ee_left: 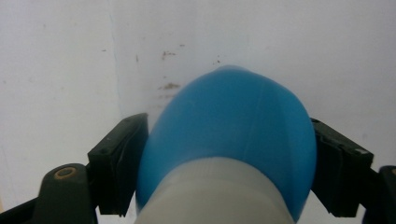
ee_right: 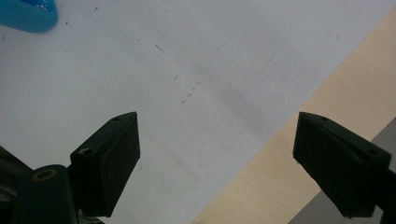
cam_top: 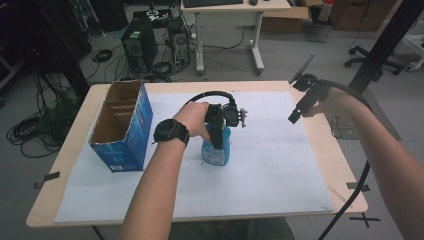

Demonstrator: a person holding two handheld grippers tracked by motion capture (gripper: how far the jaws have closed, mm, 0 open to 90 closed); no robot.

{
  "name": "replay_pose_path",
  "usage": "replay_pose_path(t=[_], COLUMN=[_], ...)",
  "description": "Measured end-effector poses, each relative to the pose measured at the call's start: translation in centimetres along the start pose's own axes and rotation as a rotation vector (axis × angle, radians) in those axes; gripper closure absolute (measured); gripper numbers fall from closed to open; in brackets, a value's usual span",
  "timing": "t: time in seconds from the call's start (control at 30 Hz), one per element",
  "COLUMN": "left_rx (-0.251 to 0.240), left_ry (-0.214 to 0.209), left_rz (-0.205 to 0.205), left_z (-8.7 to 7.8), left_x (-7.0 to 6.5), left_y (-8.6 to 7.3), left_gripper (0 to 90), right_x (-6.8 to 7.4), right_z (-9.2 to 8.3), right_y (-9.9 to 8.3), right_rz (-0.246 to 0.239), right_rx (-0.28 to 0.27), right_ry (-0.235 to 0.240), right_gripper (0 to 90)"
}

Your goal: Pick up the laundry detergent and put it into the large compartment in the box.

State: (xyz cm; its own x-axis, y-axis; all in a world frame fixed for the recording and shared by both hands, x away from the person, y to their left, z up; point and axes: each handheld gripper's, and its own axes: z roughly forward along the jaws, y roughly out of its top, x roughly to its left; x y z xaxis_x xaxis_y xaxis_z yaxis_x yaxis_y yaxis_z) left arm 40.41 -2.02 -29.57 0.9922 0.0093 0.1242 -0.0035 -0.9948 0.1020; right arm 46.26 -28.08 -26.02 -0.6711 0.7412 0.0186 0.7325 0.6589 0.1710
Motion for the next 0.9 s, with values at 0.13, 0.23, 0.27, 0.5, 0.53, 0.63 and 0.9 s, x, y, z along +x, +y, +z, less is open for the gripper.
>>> replay_pose_path(t=[0.13,0.23,0.27,0.5,0.53,0.63,0.9], left_rx=[-0.005,-0.009,-0.007,-0.012,-0.014,-0.016,-0.007], left_ry=[0.000,-0.006,-0.005,-0.023,-0.023,-0.025,-0.029], left_rz=[-0.007,-0.006,0.006,0.001,0.002,0.006,0.003], left_z=[-0.20,-0.21,-0.25,-0.41,-0.41,-0.43,-0.58], left_x=[0.15,0.19,0.21,0.37,0.34,0.29,0.42], left_y=[-0.16,-0.20,-0.21,-0.71,-0.72,-0.69,-0.65], left_gripper=[29.5,30.2,30.5,33.5,33.7,34.0,34.7], right_x=[-0.08,-0.14,-0.15,-0.14,-0.11,-0.08,-0.14], right_z=[-0.04,0.01,0.03,0.14,0.13,0.16,0.09], right_y=[-0.09,-0.16,-0.17,-0.20,-0.19,-0.17,-0.27], right_rz=[0.002,0.001,0.000,-0.001,-0.006,-0.006,-0.002], right_rx=[-0.006,-0.007,-0.007,-0.010,-0.008,-0.010,-0.012], right_ry=[0.000,0.000,0.000,0.000,-0.001,0.000,-0.004], right_gripper=[14.6,14.7,14.6,14.7,14.7,14.8,14.7])
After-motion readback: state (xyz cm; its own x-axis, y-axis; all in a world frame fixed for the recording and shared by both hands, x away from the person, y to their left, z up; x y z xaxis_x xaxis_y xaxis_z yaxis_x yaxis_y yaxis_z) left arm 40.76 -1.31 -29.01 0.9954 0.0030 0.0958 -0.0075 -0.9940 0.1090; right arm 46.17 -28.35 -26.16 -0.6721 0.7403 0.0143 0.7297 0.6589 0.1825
